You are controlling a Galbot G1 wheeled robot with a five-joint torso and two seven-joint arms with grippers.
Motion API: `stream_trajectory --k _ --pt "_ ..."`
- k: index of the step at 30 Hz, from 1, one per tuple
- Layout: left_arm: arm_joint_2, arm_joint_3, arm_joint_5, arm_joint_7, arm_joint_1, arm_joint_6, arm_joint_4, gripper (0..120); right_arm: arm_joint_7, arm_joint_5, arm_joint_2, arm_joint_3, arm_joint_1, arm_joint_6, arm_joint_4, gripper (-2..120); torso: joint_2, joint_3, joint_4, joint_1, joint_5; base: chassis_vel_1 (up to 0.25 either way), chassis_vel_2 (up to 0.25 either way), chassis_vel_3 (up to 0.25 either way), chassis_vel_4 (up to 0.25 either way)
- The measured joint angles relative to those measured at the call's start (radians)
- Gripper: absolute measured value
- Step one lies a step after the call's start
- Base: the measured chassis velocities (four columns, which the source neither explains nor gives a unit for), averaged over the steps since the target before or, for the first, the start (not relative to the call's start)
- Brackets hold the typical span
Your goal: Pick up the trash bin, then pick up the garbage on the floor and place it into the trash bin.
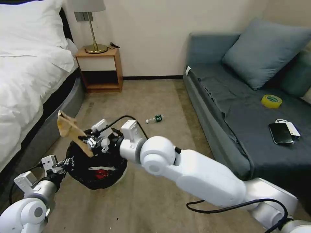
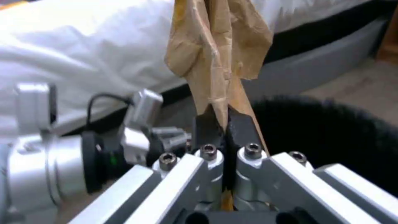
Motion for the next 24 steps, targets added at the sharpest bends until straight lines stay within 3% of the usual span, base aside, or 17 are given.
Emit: stream_trajectory --k 9,24 --pt "0.001 -0.001 -0.011 0.002 0.003 0.000 0.001 4 -0.008 -0.048 0.003 -0.013 -0.046 0.003 -0.025 1 0.000 0.000 0.0000 0.000 0.0000 0.000 0.000 0.000 0.000" --pt "0.014 -0.002 -0.022 0.005 -0.001 0.001 0.010 4 0.040 -0.064 -0.003 -0.012 -0.077 -0.018 -0.012 54 0.000 0.000 -0.0001 0.000 0.0001 0.000 0.000 0.000 0.000"
